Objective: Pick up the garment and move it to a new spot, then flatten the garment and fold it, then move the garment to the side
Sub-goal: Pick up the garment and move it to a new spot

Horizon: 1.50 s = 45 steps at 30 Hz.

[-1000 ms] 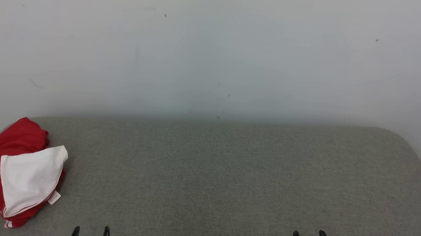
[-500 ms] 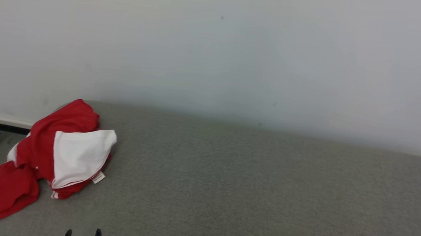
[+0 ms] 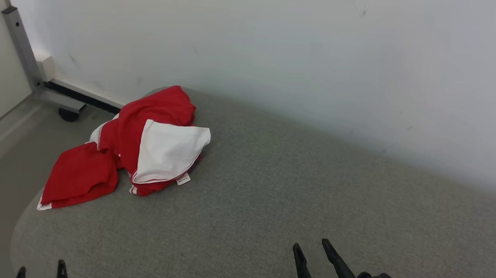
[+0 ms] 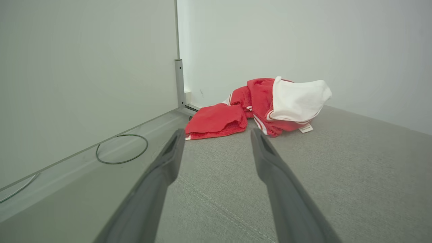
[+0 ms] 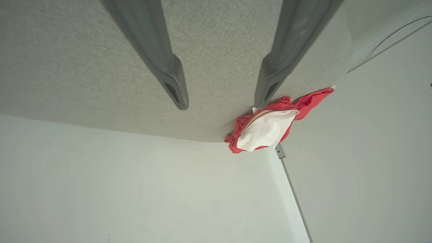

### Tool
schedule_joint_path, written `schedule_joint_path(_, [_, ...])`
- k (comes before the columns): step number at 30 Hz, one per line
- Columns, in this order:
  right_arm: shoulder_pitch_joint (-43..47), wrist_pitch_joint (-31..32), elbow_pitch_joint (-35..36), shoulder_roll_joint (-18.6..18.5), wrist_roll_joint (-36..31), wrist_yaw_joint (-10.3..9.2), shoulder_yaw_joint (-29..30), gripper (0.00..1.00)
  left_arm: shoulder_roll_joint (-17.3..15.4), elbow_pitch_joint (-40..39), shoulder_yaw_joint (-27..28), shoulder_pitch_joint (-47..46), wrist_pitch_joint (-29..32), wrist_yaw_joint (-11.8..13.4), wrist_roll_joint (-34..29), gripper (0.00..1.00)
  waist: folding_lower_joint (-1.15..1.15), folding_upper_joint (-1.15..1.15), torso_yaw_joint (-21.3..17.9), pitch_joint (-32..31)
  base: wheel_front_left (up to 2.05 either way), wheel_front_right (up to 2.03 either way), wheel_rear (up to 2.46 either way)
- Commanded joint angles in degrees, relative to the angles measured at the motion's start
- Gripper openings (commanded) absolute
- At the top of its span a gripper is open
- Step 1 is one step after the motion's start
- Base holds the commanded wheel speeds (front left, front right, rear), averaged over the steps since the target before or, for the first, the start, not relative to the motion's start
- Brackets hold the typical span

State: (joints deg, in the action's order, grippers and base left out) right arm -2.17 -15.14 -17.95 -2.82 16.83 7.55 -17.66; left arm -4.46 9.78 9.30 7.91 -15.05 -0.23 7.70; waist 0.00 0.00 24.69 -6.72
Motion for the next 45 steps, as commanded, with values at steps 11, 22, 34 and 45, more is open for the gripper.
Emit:
schedule_joint_path(11, [-2.73, -0.07, -2.19, -0.09, 0.93, -0.12, -1.62, 1.00, 1.25, -2.28, 1.23, 2.47, -0.15, 0.67, -0.41, 1.00, 0.00, 0.00, 3.00, 3.22, -0.12, -0.12, -0.12])
schedule_joint_path(22, [-0.92, -0.07, -1.60, -0.09, 0.73, -0.11, 0.15, 1.00, 1.27, 2.06, 0.02, -2.87, -0.15, -0.83, -1.08, 1.00, 0.00, 0.00, 1.82, 2.04, 0.00, 0.00, 0.00])
schedule_joint_path(34, [8.16, -0.07, 1.27, -0.10, -1.58, -0.12, 3.66, 1.00, 0.39, 24.05, -8.07, -32.88, 15.36, -5.23, 0.41, 1.00, 0.00, 0.00, -0.61, 0.56, 0.00, 0.00, 0.00])
schedule_joint_path(45, [11.99, 5.59, 16.13, -3.17, -8.74, -0.11, 6.32, 1.00, -3.22, 38.65, -4.23, -49.13, 21.99, -4.25, 4.74, 1.00, 0.00, 0.00, -13.90, 15.08, 0.00, 0.00, 0.00])
